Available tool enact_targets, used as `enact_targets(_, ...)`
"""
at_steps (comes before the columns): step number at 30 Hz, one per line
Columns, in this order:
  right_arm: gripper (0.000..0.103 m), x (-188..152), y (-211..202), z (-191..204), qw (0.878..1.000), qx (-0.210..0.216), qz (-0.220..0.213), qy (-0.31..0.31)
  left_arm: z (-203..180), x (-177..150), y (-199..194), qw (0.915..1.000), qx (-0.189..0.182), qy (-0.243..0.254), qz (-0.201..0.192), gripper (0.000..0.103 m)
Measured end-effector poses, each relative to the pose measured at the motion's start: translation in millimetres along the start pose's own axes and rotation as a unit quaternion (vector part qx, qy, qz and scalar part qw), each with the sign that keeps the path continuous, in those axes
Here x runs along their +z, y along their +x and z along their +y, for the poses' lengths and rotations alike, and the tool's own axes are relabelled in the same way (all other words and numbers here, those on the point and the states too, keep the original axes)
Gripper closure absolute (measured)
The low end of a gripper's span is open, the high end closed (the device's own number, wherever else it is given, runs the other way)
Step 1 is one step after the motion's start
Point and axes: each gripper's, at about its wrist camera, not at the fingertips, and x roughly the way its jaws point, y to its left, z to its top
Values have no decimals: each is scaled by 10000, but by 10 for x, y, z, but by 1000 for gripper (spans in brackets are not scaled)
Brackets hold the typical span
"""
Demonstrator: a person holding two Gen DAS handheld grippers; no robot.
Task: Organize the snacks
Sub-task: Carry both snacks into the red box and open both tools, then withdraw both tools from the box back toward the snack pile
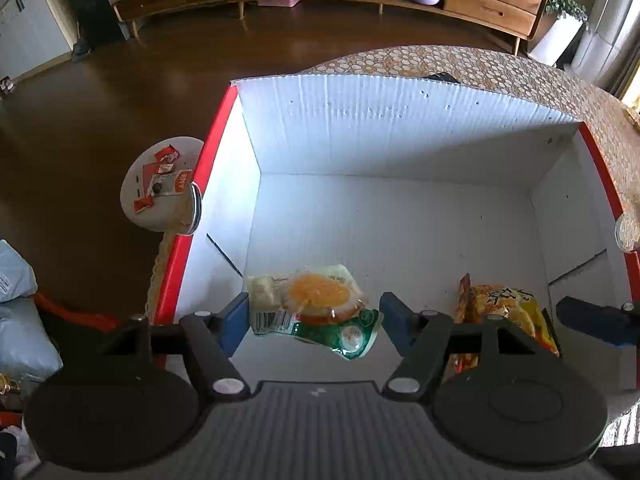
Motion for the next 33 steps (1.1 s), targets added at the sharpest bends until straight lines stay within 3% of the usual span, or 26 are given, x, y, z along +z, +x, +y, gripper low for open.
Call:
enact_targets(5,26,-26,-90,-6,10000,6,-75,-1,-27,3,-2,10000,83,30,17,33)
enact_targets(12,22,-44,-282,-27,9997,13,-223,-15,-30,-43,-72,9998,194,-27,-61,32)
enact_targets(14,22,-54,-352,-44,9996,38,-273,-6,-20,-46,-114,9997,181,-63,-122,19)
enact_targets(19,20,-98,-532,-91,9992,95,-397,20,-3,-81,-274,9993,153,-147,-304,17)
enact_targets(33,10,-352,-1129,-305,9964,190,-779,288,-162,-397,-909,9966,-286,-214,-749,17)
